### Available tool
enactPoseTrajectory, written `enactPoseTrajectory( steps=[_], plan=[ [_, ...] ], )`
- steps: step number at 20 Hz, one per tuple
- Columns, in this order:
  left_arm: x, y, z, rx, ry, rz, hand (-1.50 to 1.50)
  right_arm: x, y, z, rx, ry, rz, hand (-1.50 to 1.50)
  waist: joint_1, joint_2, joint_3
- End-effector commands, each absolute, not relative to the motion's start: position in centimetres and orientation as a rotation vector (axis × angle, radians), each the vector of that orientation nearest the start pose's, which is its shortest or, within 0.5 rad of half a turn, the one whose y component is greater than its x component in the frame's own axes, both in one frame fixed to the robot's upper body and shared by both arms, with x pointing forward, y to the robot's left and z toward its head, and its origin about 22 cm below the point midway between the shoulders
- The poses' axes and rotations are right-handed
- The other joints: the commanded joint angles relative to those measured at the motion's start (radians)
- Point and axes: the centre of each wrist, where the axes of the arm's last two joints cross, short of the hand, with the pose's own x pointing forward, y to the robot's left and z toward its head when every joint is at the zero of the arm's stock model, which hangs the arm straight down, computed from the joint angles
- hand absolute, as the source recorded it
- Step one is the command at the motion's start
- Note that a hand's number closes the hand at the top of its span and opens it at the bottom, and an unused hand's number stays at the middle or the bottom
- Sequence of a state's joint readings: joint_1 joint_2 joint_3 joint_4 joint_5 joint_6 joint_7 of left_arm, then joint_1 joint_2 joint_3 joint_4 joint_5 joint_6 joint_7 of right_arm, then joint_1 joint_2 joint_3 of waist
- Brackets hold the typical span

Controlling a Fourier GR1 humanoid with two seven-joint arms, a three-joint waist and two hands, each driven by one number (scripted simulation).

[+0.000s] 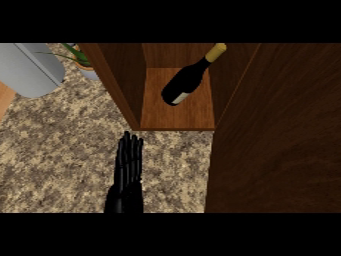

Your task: Pick up the wine, place it into the cabinet and close the cabinet

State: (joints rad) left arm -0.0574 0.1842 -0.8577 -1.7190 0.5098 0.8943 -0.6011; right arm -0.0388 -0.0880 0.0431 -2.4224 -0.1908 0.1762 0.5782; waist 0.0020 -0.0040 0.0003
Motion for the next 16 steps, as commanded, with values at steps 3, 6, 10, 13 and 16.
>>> enactPoseTrajectory(
  steps=[3, 6, 10, 13, 16],
  plan=[
    [13.1, 10.7, 3.5, -0.181, -1.926, 0.208, -1.5, 14.8, -21.9, 20.2, 0.381, -1.828, 0.38, 1.5, 0.003, 0.0, 0.0],
    [13.0, 13.2, 3.8, -0.214, -1.91, 0.172, -1.5, 14.5, -23.2, 19.0, 0.379, -1.811, 0.435, 1.5, -0.003, 0.001, 0.0],
    [12.4, 14.2, 5.0, -0.245, -1.92, 0.146, -1.5, 13.9, -22.4, 19.6, 0.358, -1.825, 0.472, 1.5, -0.004, 0.001, 0.0],
    [12.8, 16.6, 4.1, -0.247, -1.928, 0.145, -1.5, 13.1, -22.2, 19.4, 0.406, -1.818, 0.48, 1.5, -0.006, 0.001, 0.0],
    [11.5, 18.2, 6.0, -0.23, -1.925, 0.169, -1.5, 13.1, -20.7, 19.3, 0.508, -1.716, 0.493, 1.5, 0.003, -0.001, -0.001]
  ],
)
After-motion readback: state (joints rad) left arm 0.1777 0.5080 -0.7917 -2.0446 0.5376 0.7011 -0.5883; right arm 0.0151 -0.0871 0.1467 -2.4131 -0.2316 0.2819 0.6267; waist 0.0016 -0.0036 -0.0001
